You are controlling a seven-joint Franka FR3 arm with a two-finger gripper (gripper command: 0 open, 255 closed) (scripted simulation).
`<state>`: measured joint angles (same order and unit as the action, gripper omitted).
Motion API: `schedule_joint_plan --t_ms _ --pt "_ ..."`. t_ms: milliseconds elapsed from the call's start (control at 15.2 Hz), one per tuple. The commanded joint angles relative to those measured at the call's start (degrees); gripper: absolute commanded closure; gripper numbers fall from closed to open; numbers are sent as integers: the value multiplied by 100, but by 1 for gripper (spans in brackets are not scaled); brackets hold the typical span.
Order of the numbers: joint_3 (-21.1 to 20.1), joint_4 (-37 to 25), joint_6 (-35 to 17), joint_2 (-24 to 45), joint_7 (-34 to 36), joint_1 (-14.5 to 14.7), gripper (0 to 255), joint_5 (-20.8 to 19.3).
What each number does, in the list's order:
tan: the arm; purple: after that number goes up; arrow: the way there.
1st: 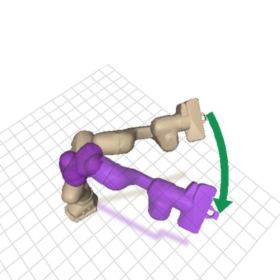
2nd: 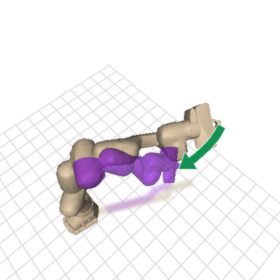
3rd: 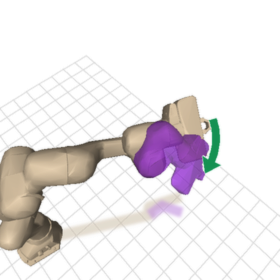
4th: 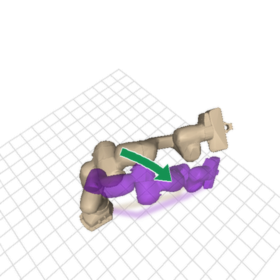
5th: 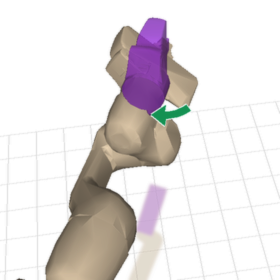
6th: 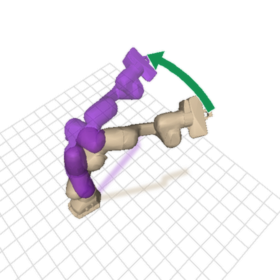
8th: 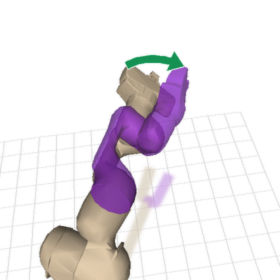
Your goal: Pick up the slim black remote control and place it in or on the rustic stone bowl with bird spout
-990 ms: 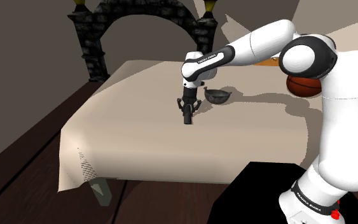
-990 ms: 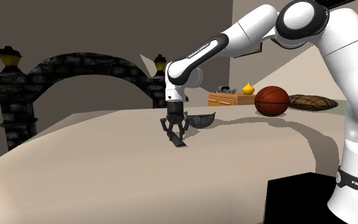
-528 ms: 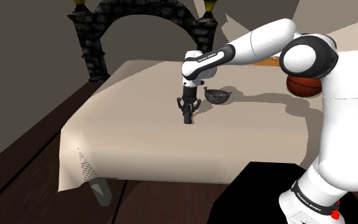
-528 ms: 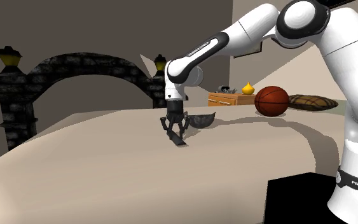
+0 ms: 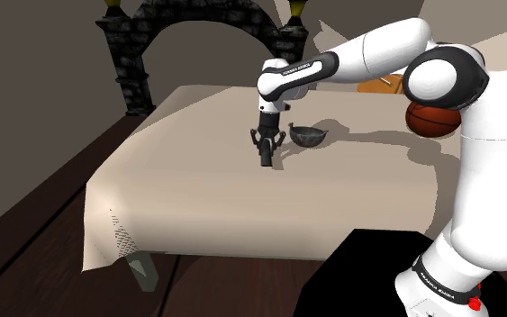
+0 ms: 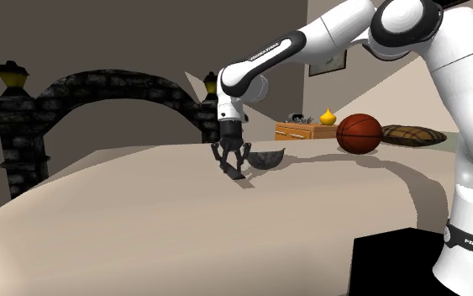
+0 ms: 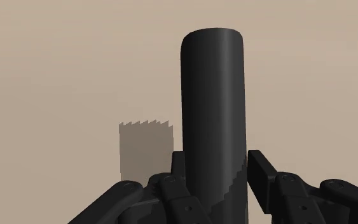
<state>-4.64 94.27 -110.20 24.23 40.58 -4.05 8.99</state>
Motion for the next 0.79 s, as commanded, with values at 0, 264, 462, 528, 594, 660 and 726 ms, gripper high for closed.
schedule_joint_plan --t_ms 0,264,462,528,594,660,726 --pt "0 -65 137 -72 17 -5 255 -2" --pt "-1 -235 400 -168 56 -9 255 -8" --pt "-1 -378 602 -228 86 -13 255 -12" --pt "-1 -429 670 -246 96 -14 255 -14" --pt "-2 -482 739 -263 106 -15 255 -15" --pt "-2 -536 808 -278 117 -16 255 -16" --pt "-2 -592 877 -293 127 -17 255 -18"
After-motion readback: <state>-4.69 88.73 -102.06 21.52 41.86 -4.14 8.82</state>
